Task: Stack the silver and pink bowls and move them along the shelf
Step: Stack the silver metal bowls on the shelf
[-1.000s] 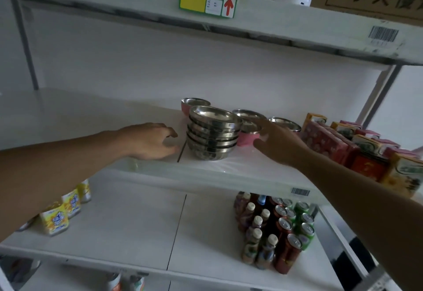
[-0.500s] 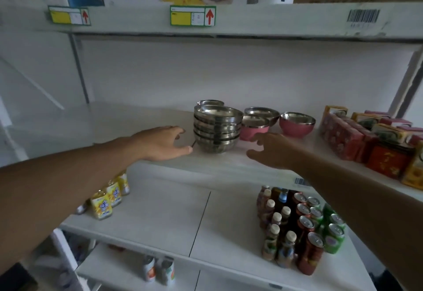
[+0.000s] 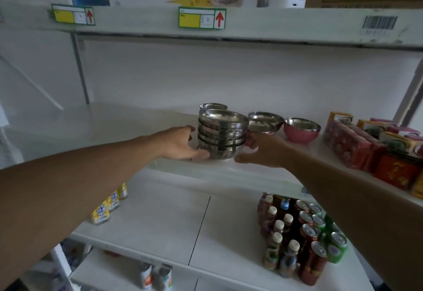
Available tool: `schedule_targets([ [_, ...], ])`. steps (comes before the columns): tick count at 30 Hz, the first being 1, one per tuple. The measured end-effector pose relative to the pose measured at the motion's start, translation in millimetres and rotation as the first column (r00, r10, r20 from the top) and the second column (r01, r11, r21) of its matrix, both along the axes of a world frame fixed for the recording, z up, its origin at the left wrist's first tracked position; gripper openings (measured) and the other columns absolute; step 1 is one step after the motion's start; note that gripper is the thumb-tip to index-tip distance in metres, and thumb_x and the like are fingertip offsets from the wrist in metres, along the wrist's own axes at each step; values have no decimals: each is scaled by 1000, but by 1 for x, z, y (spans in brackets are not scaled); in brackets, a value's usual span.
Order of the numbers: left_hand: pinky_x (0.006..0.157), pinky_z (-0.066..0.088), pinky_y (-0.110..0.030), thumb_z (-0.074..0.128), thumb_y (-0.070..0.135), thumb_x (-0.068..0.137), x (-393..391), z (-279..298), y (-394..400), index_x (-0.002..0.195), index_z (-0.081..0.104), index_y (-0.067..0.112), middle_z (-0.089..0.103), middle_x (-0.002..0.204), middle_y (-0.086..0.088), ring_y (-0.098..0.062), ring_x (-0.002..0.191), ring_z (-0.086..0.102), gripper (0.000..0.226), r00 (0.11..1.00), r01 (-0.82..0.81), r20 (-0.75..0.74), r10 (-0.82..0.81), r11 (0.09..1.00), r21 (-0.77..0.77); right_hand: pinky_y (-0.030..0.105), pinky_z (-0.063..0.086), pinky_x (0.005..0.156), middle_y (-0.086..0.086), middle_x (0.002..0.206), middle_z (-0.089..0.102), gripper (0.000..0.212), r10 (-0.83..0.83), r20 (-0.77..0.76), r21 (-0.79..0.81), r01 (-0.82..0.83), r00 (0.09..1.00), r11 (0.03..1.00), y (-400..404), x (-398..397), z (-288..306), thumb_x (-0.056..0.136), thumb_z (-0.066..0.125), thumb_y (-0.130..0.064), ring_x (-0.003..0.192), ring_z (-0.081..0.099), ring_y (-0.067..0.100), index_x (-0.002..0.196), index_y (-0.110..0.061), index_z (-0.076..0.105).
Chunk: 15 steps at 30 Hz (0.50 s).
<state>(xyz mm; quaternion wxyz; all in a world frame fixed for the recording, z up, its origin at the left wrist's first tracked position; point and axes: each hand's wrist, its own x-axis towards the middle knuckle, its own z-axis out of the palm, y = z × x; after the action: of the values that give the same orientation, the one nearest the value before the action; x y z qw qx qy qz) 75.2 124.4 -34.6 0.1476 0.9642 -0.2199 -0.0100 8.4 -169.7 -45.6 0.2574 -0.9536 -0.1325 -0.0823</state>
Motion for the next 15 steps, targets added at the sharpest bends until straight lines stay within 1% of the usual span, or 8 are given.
schedule_targets([
  [1, 112, 49, -36, 70, 96, 66, 6, -1, -1, 169, 33, 23, 55, 163, 1, -22, 144, 57, 132, 1000, 16, -2, -16, 1000, -17, -9, 37, 73, -54, 92, 61, 52, -2, -3, 5, 2, 1000, 1000, 4, 2, 1, 81, 92, -23, 92, 51, -36, 101, -48, 51],
  [2, 112, 50, -37, 72, 95, 65, 10, -3, -2, 164, 40, 26, 59, 158, 3, -20, 141, 59, 125, 999, 39, 6, -39, 999, -27, -8, 38, 73, -61, 93, 55, 53, -2, -6, 10, 2, 1000, 1000, 8, 4, 1, 80, 93, -25, 93, 52, -34, 100, -51, 51],
  [4, 110, 52, -38, 74, 93, 66, 18, -8, -4, 147, 56, 36, 67, 143, 13, -15, 133, 63, 100, 995, 98, 22, -97, 994, -47, -4, 42, 72, -60, 94, 56, 52, -9, 1, 27, 9, 1000, 1000, 12, 9, 0, 77, 95, -28, 93, 56, -29, 98, -52, 55],
  [6, 104, 53, -36, 75, 91, 69, 22, -12, -5, 132, 59, 42, 68, 130, 20, -10, 124, 64, 81, 990, 137, 31, -134, 986, -99, 5, 50, 70, -57, 94, 60, 51, -23, 24, 36, 22, 999, 999, 14, 15, -3, 73, 97, -29, 93, 59, -25, 96, -52, 58],
  [7, 103, 53, -35, 76, 89, 70, 23, -13, -4, 133, 59, 41, 68, 129, 20, -10, 123, 64, 81, 989, 145, 29, -143, 981, -130, 11, 52, 73, -52, 95, 63, 50, -34, 33, 37, 33, 999, 999, 15, 18, -4, 71, 97, -32, 93, 62, -21, 95, -53, 59],
  [10, 111, 53, -38, 82, 80, 74, 30, -13, 5, 140, 62, 33, 71, 136, 13, -12, 126, 66, 83, 986, 165, 10, -166, 966, -200, 29, 57, 87, -26, 93, 75, 46, -55, 28, 5, 55, 998, 998, 23, 27, -4, 68, 97, -44, 90, 69, -3, 95, -55, 61],
  [12, 114, 52, -40, 85, 74, 76, 36, -9, 14, 139, 64, 31, 72, 134, 11, -13, 126, 66, 79, 986, 166, 8, -169, 959, -229, 32, 58, 92, -22, 97, 76, 44, -52, 24, -22, 53, 998, 998, 32, 35, 1, 68, 96, -47, 94, 69, -2, 96, -54, 63],
  [15, 114, 52, -39, 85, 73, 77, 44, 0, 36, 137, 65, 31, 72, 132, 12, -12, 126, 65, 77, 987, 159, 15, -160, 956, -247, 27, 57, 92, -25, 93, 78, 43, -45, 17, 4, 45, 999, 999, 54, 45, 13, 67, 97, -46, 93, 71, -6, 96, -51, 65],
])
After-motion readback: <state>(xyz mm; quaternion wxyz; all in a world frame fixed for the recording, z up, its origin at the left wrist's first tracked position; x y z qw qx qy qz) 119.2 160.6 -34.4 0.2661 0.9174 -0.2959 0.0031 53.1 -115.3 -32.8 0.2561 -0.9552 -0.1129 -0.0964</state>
